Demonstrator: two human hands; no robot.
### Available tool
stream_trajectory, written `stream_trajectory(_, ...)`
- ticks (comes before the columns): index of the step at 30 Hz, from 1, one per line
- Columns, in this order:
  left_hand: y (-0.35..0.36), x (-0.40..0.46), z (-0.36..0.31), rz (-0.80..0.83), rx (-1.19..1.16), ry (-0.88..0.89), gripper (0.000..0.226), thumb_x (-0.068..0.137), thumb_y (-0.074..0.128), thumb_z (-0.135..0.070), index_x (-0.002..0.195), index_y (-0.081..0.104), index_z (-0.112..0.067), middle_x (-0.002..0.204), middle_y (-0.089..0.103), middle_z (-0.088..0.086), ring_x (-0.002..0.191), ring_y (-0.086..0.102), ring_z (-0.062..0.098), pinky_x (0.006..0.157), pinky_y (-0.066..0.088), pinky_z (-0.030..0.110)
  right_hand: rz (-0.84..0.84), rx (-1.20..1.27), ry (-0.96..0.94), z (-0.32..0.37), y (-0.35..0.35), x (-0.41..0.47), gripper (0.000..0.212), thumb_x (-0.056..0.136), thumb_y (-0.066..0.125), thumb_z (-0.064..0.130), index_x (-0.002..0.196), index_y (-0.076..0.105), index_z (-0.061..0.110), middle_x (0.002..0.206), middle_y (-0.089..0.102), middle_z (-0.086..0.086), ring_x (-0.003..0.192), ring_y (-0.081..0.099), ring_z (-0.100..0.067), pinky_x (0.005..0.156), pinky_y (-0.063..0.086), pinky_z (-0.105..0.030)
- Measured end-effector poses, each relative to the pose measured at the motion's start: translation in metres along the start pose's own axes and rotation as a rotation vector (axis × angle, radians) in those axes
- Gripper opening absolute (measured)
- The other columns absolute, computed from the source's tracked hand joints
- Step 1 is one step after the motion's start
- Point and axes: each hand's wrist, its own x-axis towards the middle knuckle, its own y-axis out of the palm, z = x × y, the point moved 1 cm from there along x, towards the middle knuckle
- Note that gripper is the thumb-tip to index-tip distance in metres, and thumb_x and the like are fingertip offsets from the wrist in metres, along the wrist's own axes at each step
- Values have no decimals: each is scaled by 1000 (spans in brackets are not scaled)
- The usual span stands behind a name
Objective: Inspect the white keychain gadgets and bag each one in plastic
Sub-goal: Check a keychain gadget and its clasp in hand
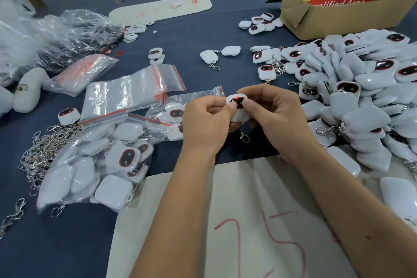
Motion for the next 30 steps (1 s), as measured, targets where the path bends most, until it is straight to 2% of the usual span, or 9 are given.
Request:
stream_trajectory(3,1,1,3,-11,25,29,10,94,72,-6,88,77,-11,76,77,9,70,75,18,64,61,30,0,-29,-2,-2,1,0,15,97,69,5,105,77,14,92,79,1,76,70,-7,72,52,-22)
stream_trajectory(7,1,0,2,61,-17,40,13,96,70,-8,90,78,-15,78,79,5,75,77,17,65,60,25,-42,5,-12,0,-1,1,9,96,71,6,102,77,11,89,79,2,72,68,-3,67,51,-16)
stream_trajectory(12,0,0,1,92,38,50,9,94,72,-6,94,78,-12,84,80,8,83,78,22,74,64,33,-62,-4,1,1,-2,1,10,94,73,5,95,77,14,83,78,4,72,68,-4,65,51,-16)
stream_trajectory(18,0,-1,1,89,153,92,11,86,83,-13,95,79,-14,79,78,-1,74,73,13,72,62,31,-69,26,16,0,1,2,5,92,76,8,95,77,12,80,77,5,67,66,-2,63,50,-15)
stream_trajectory(24,2,-1,1,52,75,63,18,82,84,-4,99,79,-9,84,80,6,79,77,20,72,62,33,-58,79,34,-2,2,2,9,94,74,15,104,73,15,90,77,-4,75,67,-7,69,53,-21)
stream_trajectory(28,2,-1,-1,21,-1,25,21,82,82,1,101,78,-6,88,79,12,85,78,31,75,64,40,-2,115,75,-2,4,2,13,104,61,20,108,70,12,95,76,-6,77,67,-13,65,55,-27)
stream_trajectory(30,2,0,-1,-5,-28,21,20,83,79,4,100,77,-7,89,79,10,84,77,28,76,63,40,61,115,87,-2,5,1,23,110,53,23,110,68,7,95,75,-14,77,69,-21,64,57,-31)
